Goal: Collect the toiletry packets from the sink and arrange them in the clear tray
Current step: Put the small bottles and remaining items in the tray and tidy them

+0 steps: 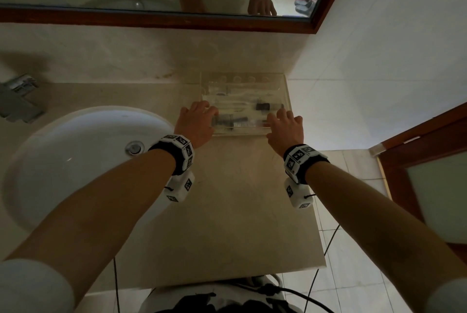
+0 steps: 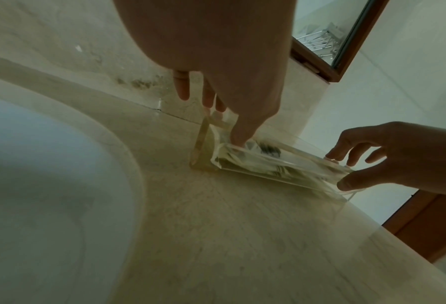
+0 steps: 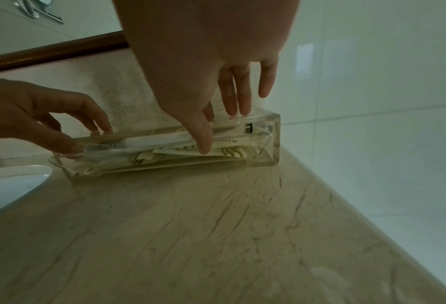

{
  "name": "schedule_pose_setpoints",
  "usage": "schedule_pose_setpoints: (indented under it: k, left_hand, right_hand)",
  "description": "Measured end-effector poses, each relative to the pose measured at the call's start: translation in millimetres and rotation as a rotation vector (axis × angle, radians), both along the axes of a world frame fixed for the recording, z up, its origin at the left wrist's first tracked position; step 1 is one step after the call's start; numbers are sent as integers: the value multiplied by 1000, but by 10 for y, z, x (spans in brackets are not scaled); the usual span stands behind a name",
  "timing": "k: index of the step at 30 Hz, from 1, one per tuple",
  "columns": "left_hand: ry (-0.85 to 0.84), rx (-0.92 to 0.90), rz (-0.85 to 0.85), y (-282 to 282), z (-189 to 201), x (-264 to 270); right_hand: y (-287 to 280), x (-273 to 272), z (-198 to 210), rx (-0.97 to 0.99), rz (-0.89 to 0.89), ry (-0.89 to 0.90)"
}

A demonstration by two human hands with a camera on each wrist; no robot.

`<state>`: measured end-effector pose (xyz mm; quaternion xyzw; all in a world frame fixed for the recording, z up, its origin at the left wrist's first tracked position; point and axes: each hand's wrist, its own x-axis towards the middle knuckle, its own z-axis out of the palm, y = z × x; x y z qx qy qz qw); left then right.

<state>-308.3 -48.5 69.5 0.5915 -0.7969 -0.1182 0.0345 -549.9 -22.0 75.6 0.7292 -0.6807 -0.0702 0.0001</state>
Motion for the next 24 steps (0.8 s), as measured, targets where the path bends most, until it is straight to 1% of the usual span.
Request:
schedule_pose_setpoints:
  k: [5, 8, 11, 19, 24]
  left_hand:
    - [24, 21, 27, 34, -11, -18]
    - [-42, 46, -5, 49, -21, -13]
    - [-108, 18, -28, 45, -48, -4]
    - [-81, -40, -1, -7, -41, -44]
    - [-113, -64, -22, -32, -63, -25]
  right_hand:
    - [-44, 26, -1, -1, 35, 15]
    - [-69, 84, -2, -5, 29, 30]
    - [-77, 92, -16, 0, 22, 42]
    - [-135, 171, 2, -5, -41, 10]
    - [-124, 194, -22, -11, -46, 36]
